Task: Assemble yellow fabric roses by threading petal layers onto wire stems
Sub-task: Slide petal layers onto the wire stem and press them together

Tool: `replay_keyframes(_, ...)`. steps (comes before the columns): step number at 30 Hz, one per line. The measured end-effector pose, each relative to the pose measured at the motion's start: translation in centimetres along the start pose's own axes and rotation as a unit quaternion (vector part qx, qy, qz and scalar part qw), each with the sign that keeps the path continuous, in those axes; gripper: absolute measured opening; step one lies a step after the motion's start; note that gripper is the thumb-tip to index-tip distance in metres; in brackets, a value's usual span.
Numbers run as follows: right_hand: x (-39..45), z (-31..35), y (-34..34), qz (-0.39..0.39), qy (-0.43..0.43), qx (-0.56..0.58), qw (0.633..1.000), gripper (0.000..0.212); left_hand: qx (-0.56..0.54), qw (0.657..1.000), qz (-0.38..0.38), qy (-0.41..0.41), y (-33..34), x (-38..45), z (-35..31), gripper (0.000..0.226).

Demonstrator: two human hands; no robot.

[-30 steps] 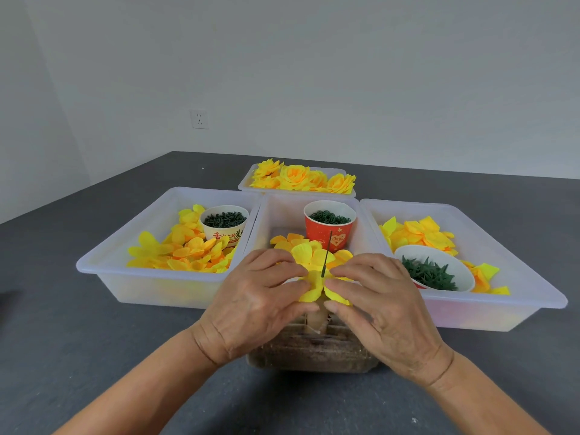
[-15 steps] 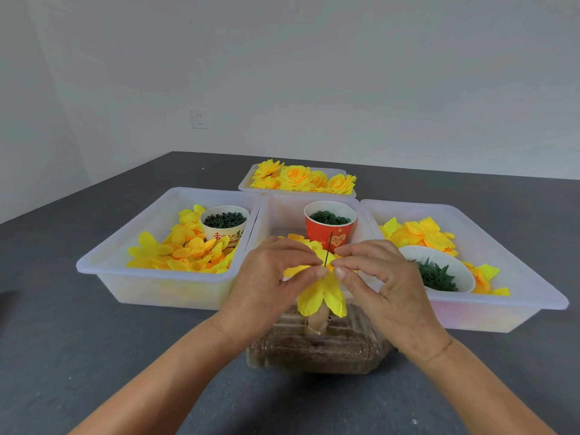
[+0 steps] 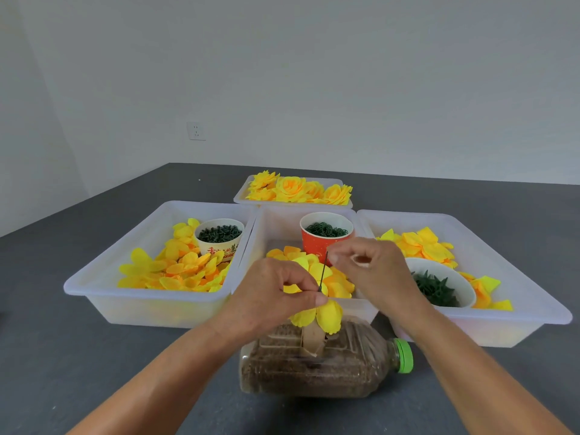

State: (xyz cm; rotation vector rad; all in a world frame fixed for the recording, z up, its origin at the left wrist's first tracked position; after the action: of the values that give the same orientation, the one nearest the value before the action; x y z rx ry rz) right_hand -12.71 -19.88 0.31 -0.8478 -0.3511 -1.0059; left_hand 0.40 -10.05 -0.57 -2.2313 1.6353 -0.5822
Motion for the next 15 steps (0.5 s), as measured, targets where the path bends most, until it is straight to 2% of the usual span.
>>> replay_keyframes(5,6.8,-4.3,-0.2,0.013,0.055,-0.105,0.993,0.013,-0.050,0.997,0.047,-0.022,-0.2,0.4,0.2,0.006)
replay_keyframes(10,11.4,-8.6,2.1,0.103,0.109,-0.218,0.964,0.021,-0.090,0.990,0.107,-0.020,-0.7,1.1,0.6,0.002)
replay_keyframes(15,13.3,-11.5,4.8,0.198,0.136,-0.306,0.921,0.023,-0.124,0.980,0.154,-0.018,-1.0,2.6,0.8,0.014)
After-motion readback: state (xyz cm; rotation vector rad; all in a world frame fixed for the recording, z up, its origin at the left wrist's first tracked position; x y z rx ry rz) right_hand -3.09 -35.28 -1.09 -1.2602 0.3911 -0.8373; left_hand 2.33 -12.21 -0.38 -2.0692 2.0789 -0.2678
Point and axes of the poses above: each hand's wrist, its own x-axis towards the middle knuckle, its own y-axis out of the palm, z = x × y, the point moved 4 cm from there along x, towards the middle knuckle, and after that the axes turned 13 degrees about -y, right-handed, at the moved point
